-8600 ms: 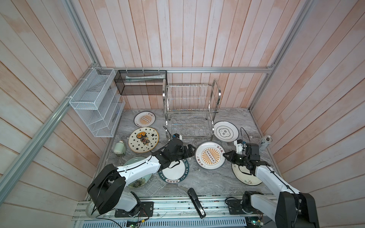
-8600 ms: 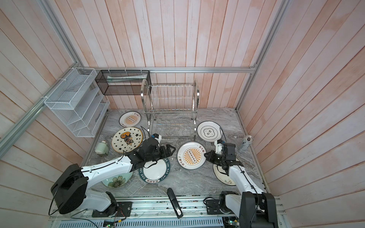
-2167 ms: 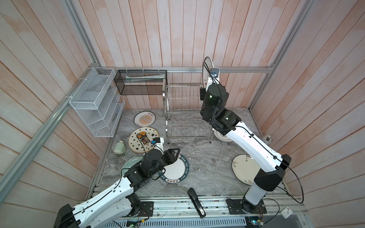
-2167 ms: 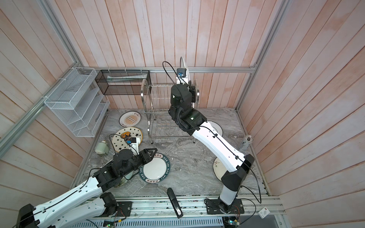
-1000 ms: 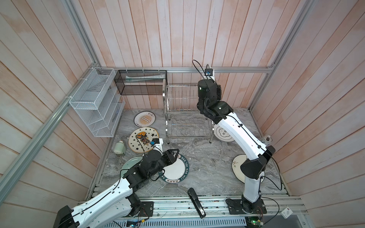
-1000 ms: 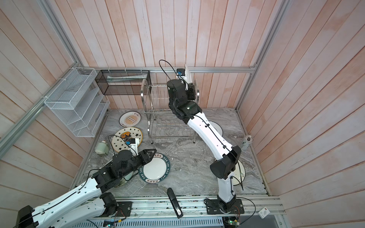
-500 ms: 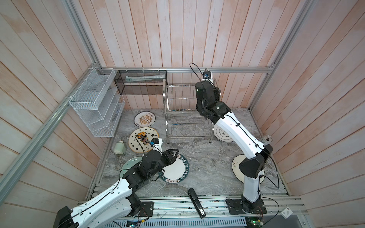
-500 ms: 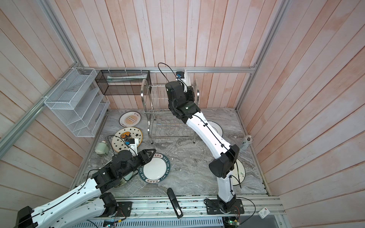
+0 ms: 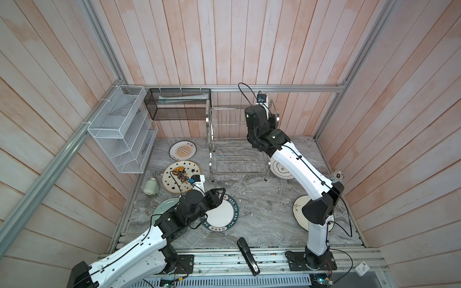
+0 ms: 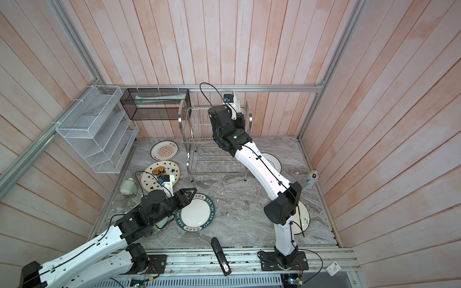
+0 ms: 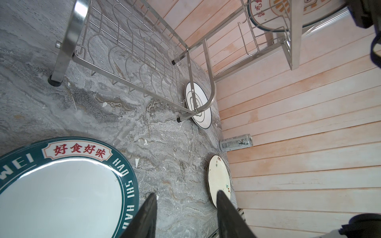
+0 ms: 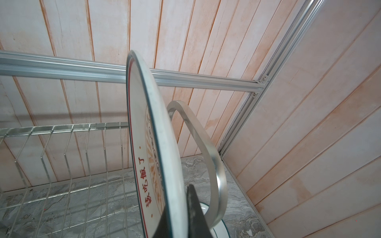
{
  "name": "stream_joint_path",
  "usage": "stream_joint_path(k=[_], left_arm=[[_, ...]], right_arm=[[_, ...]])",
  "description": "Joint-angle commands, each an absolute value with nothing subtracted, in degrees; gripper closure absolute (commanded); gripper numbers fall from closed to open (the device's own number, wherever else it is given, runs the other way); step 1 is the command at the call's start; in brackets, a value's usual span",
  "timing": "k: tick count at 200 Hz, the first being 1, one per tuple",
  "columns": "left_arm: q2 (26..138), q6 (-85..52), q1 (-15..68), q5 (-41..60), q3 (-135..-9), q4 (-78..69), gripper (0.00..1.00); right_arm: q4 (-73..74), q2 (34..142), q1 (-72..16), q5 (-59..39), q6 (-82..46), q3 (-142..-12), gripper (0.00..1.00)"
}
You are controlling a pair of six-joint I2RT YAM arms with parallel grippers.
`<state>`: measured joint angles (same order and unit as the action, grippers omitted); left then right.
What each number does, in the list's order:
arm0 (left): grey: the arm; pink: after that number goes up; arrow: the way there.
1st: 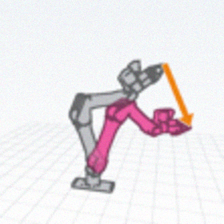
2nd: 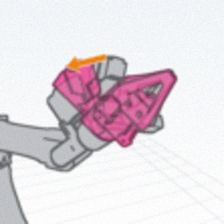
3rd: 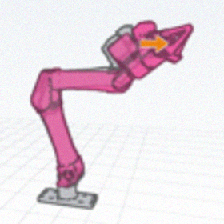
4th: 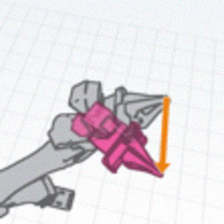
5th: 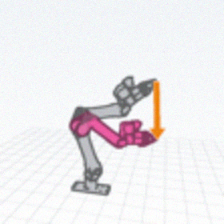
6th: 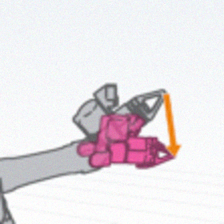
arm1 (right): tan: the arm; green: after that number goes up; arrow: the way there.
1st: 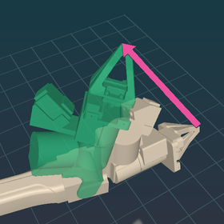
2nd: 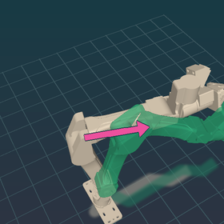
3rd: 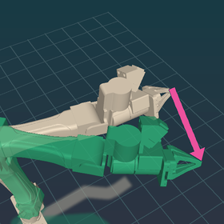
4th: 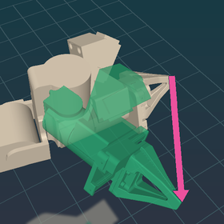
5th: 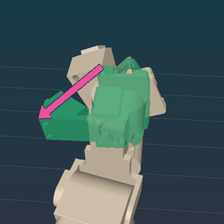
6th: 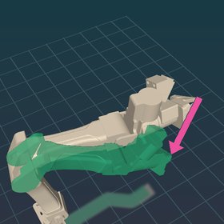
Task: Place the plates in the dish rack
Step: 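Carry the upright plate with the right gripper over the dish rack's upper tier, then lower the sunburst plate into the rack slots with the right gripper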
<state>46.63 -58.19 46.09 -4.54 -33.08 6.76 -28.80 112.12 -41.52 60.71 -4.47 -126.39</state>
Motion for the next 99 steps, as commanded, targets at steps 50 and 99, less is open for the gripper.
stream_joint_path(k=[50,99], left_arm=[[46.19,-58.19,46.28,-4.48,-32.78,6.86,0.52],[46.67,-58.10,46.32,-4.22,-33.13,6.33,0.52]], right_arm=[[-27.05,108.30,-41.22,61.00,-5.13,-124.17,1.00],[-25.38,105.88,-41.30,60.74,-3.99,-123.17,1.00]])
